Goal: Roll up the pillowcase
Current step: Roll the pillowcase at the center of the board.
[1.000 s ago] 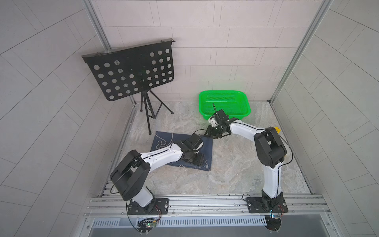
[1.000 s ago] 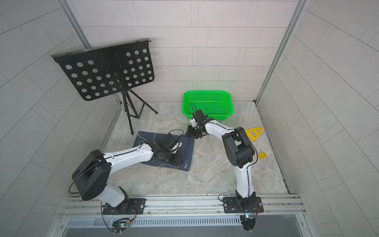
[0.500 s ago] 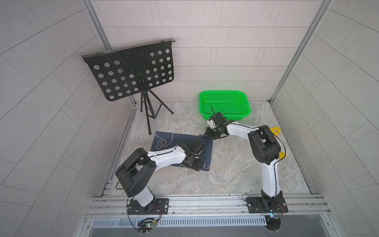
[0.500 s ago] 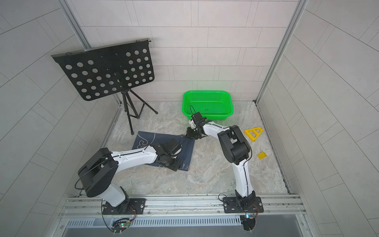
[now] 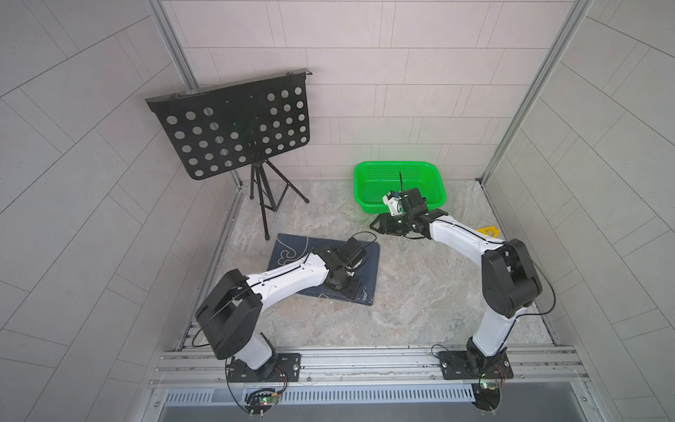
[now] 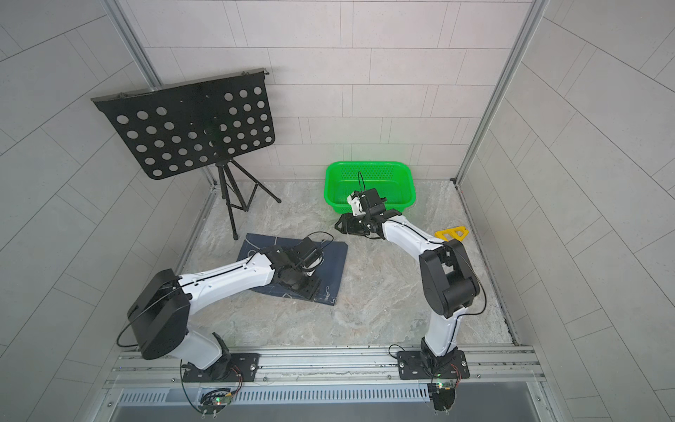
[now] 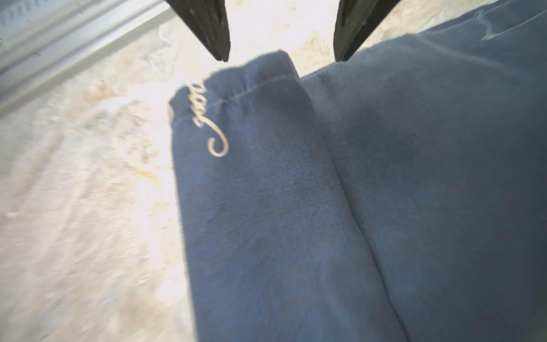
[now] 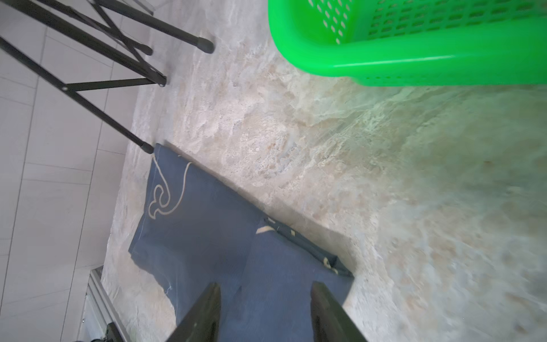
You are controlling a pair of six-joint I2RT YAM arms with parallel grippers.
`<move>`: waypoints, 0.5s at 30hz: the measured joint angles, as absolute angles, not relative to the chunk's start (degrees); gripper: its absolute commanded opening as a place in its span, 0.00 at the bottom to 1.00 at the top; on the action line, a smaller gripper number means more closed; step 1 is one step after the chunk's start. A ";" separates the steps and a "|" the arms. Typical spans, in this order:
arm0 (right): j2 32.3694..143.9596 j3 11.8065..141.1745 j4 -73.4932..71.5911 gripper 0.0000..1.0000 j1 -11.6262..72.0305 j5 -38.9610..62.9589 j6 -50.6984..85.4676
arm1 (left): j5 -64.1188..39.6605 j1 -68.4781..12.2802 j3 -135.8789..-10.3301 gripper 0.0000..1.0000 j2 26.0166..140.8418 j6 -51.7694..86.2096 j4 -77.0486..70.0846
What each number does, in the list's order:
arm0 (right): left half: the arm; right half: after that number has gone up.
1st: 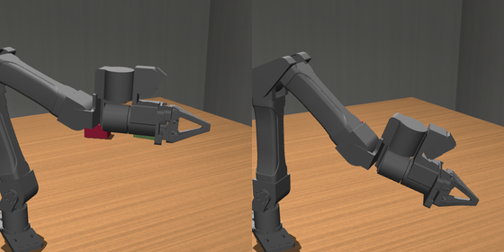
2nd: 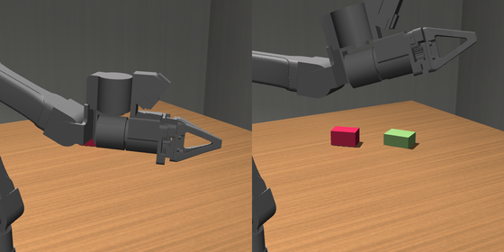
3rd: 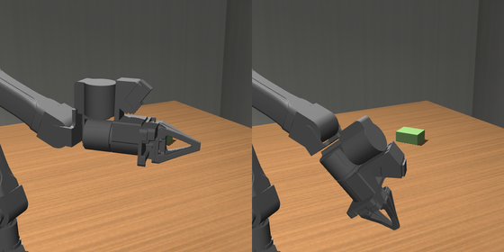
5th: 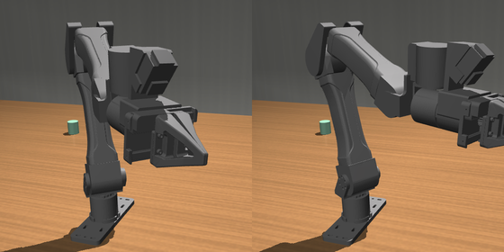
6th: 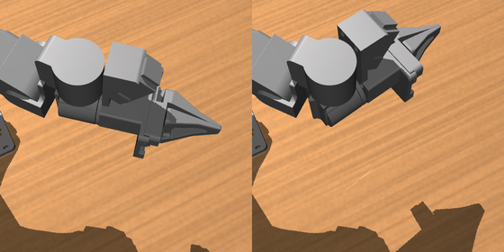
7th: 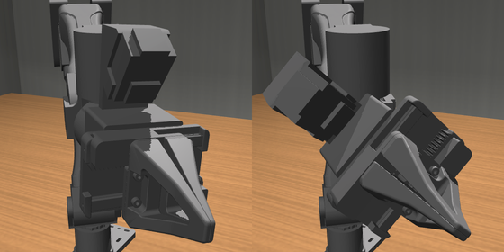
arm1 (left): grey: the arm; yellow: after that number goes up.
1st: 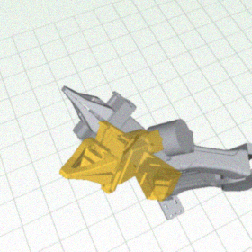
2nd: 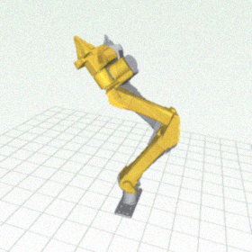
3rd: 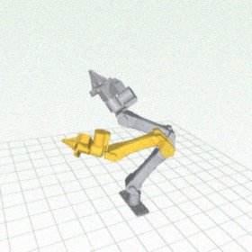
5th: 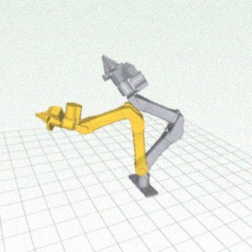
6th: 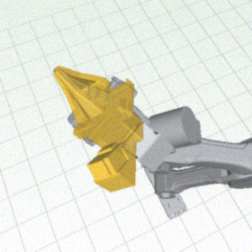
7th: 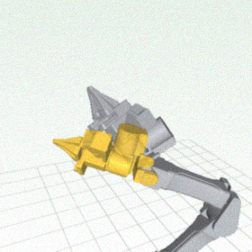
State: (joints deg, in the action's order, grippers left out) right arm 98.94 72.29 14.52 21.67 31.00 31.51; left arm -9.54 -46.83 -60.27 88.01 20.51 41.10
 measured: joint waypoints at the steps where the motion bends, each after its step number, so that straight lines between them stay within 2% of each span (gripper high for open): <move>1: 96.75 70.06 14.22 0.55 21.67 31.07 31.77 | -9.54 -46.50 -61.25 0.64 87.42 20.32 41.76; 7: 88.18 53.78 10.17 0.61 23.07 31.68 38.28 | -7.77 -43.35 -66.83 0.59 89.36 17.89 42.61; 11: 87.74 43.99 2.76 0.62 25.85 32.45 46.72 | -5.28 -41.91 -67.66 0.59 93.47 16.01 39.46; 15: 89.12 39.75 -4.05 0.62 27.22 33.52 52.64 | -3.44 -41.25 -67.51 0.57 96.99 15.25 36.40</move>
State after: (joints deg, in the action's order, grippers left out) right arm 89.12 39.75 -4.05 27.22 33.52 52.64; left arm -3.44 -41.25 -67.51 96.99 15.25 36.40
